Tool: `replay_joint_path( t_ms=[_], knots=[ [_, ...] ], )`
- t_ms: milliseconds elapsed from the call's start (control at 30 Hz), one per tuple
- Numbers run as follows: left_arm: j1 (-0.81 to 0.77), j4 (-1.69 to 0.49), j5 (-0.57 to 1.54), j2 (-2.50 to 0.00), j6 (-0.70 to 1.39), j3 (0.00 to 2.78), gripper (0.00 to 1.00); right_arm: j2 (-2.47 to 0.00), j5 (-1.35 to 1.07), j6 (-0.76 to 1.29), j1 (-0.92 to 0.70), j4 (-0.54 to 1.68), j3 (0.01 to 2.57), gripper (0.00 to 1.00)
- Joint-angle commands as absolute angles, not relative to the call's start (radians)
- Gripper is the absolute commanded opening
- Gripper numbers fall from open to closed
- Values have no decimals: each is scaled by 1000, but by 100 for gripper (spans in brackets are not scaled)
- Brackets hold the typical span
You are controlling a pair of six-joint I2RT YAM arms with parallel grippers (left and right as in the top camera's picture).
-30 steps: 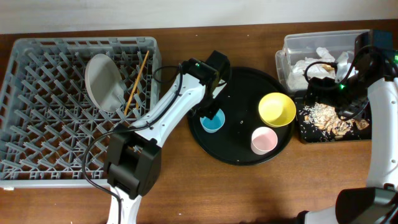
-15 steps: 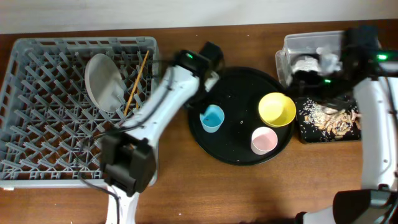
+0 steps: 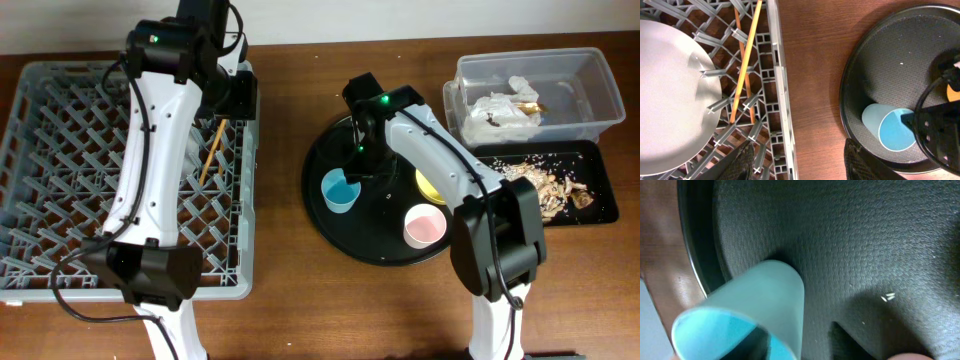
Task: Sort waste into correct bins and load items into the dishwasher rack
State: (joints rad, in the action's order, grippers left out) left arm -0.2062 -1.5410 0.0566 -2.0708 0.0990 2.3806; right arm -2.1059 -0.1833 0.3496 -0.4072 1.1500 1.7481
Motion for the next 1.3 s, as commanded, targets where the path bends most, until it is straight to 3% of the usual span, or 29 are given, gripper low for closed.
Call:
replay_joint_path(
  t_ms=[0, 67, 167, 233, 367, 433, 533, 600, 767, 967, 1267],
  knots=[
    [-202, -1543, 75, -2062, 109, 2390, 57, -2110, -140, 357, -397, 1136, 1750, 23],
    [-202, -1549, 75, -2062, 109, 2390, 57, -2119, -118, 357, -398, 1134, 1745, 4],
    [-202, -1555, 89, -2062, 109, 2390, 56, -2094, -185, 356, -388, 1125, 1745, 4],
    [-202, -1550, 178, -2062, 107, 2390, 56, -2004, -353, 317, -340, 1097, 1753, 4],
    [-194, -1549, 534, -2062, -4, 2390, 57, -1820, -792, 173, -124, 1058, 1753, 4],
    [-178, -1546, 770, -2062, -78, 2390, 61, -1825, -1104, 24, -46, 1058, 1745, 4],
    [-145, -1567, 1130, -2062, -261, 2388, 83, -1841, -1424, -148, -11, 990, 1634, 4],
    [-148, -1573, 1237, -2062, -340, 2373, 87, -1841, -1538, -161, -13, 895, 1566, 4],
    [-199, -1555, 1359, -2062, -470, 2223, 87, -1841, -1551, -137, -14, 776, 1539, 4],
    [-208, -1451, 1456, -2062, -470, 2057, 87, -1841, -1551, -7, -19, 637, 1539, 4],
    [-241, -1423, 1531, -2062, -470, 2046, 80, -1841, -1422, 185, -125, 450, 1539, 4]
  ],
)
